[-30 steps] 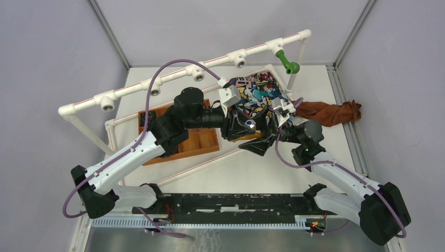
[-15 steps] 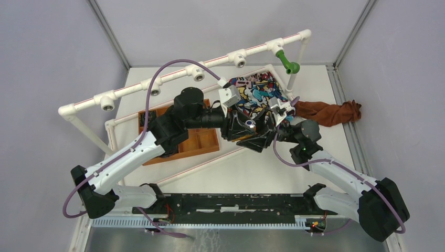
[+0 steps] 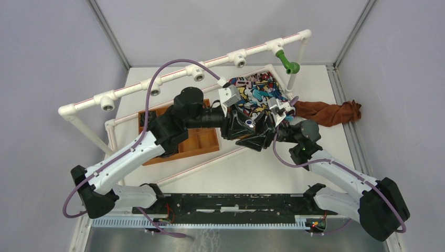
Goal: Install the water faucets
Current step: Adjust the water faucet.
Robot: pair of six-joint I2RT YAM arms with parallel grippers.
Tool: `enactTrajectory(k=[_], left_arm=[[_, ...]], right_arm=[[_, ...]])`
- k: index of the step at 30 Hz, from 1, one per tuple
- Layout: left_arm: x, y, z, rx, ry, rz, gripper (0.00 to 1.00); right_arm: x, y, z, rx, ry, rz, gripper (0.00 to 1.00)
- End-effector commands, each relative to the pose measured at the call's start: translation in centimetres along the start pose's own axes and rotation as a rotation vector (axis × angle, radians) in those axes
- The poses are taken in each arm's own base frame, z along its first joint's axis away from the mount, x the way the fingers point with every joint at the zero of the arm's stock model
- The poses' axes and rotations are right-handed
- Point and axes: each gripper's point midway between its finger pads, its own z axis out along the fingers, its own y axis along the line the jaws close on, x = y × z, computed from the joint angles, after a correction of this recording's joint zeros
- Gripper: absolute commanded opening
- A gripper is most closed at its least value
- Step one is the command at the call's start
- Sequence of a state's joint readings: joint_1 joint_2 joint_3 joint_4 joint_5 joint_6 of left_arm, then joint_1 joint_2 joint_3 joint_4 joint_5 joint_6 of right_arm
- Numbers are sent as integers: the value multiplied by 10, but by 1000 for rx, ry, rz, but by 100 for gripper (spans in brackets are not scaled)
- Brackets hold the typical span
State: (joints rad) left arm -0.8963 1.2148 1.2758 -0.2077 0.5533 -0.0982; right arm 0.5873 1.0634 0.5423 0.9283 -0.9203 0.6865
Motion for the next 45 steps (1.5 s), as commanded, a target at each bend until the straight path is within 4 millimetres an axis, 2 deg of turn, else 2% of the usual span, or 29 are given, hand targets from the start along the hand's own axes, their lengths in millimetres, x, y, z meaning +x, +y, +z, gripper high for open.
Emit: enactTrajectory(k=[1,2,4,6,8,10,15,19,22,27,35,39,43,45], left_arm=[[-18,-2,-4,-4,-54,83,2],[-18,-1,-5,-5,-54,84,2],[-18,-1,-5,-7,-54,87,2],[-18,-1,-5,-8,-53,87,2],[-18,-1,-6,-8,-53,88,2],[-17,-2,-6,-5,-49,90,2],[-14,-2,-8,-6,-36,99,2],[-15,-3,-9,-8,-38,104,2],[-16,-3,-9,-7,-39,105,2],[-17,-4,-9,2,-42,106,2],[-18,-6,-9,9,-44,105,2],[-17,-6,-9,8,-41,106,2],[-19,-6,-10,8,-45,108,2],[-19,-7,-10,11,-45,109,2]], right_arm=[[-25,17,7,-65,-46,-72,42],[-25,16,7,-64,-46,-70,39],[-25,18,7,-69,-47,-68,24],[-25,18,7,-70,-50,-67,22],[-25,18,7,-71,-52,-64,26],[-25,19,7,-75,-51,-60,38],[-25,22,7,-91,-53,-58,55],[-26,23,6,-95,-55,-55,60],[-26,23,7,-95,-58,-53,59],[-25,24,7,-100,-60,-41,42],[-20,20,8,-95,-50,-16,48],[-18,19,8,-100,-43,-13,56],[-17,19,9,-100,-40,-8,55],[-17,19,9,-101,-39,-9,48]])
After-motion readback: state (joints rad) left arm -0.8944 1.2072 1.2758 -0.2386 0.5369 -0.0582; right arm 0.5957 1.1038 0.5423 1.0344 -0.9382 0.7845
